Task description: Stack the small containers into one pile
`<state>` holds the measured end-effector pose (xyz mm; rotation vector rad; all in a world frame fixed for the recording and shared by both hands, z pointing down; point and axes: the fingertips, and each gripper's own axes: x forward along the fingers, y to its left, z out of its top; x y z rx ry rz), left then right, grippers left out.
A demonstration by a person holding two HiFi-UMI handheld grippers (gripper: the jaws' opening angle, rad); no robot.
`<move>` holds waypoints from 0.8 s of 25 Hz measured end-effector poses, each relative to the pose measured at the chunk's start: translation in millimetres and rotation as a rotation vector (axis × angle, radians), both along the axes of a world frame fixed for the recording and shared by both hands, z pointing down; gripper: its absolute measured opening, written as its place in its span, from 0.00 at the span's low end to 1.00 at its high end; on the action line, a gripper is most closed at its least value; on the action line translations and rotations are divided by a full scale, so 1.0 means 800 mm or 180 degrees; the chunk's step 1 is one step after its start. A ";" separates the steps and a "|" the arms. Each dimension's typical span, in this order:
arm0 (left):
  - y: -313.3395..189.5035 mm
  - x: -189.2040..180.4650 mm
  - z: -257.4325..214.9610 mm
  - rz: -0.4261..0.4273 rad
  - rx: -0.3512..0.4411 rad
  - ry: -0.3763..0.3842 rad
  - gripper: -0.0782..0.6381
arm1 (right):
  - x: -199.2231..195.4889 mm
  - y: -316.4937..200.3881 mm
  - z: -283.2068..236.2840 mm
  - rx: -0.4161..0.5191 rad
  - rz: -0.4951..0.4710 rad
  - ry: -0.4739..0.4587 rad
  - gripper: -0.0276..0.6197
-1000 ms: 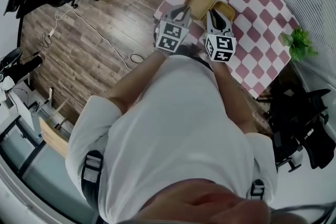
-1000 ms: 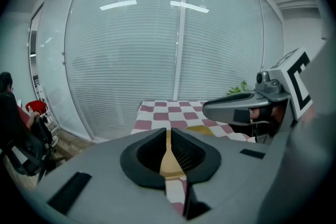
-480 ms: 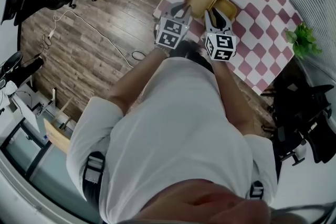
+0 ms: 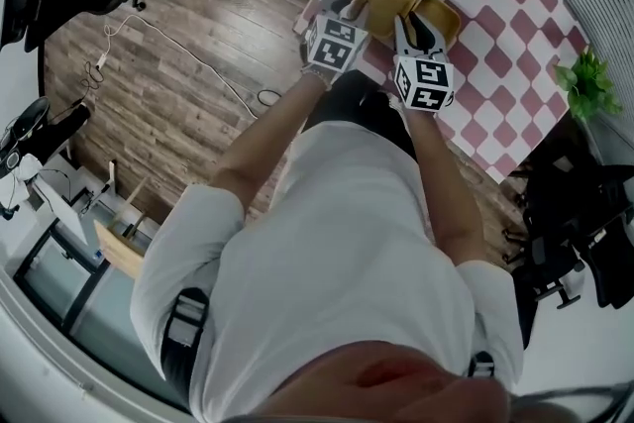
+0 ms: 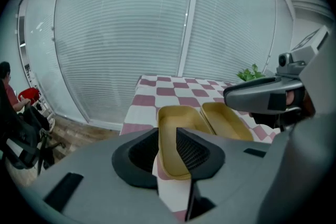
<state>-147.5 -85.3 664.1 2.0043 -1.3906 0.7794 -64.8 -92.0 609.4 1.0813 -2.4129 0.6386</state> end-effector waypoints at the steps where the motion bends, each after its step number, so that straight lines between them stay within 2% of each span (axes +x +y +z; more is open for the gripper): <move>1: 0.000 -0.002 0.013 -0.0010 -0.0077 -0.0011 0.24 | 0.000 -0.002 0.007 -0.0029 0.0007 0.0008 0.20; 5: -0.001 -0.006 0.058 -0.0066 -0.0283 -0.0025 0.25 | -0.001 -0.006 0.028 -0.0116 0.0051 0.0022 0.20; 10: -0.001 -0.013 0.085 -0.0257 -0.0365 0.0024 0.21 | 0.004 -0.005 0.043 -0.0207 0.0123 0.0026 0.20; 12: -0.004 -0.018 0.082 -0.0343 -0.0344 0.0048 0.18 | 0.005 -0.003 0.045 -0.0226 0.0142 0.0018 0.20; 20: -0.011 -0.031 0.042 -0.0539 -0.0172 0.0133 0.17 | 0.004 0.003 0.031 -0.0198 0.0124 -0.0016 0.20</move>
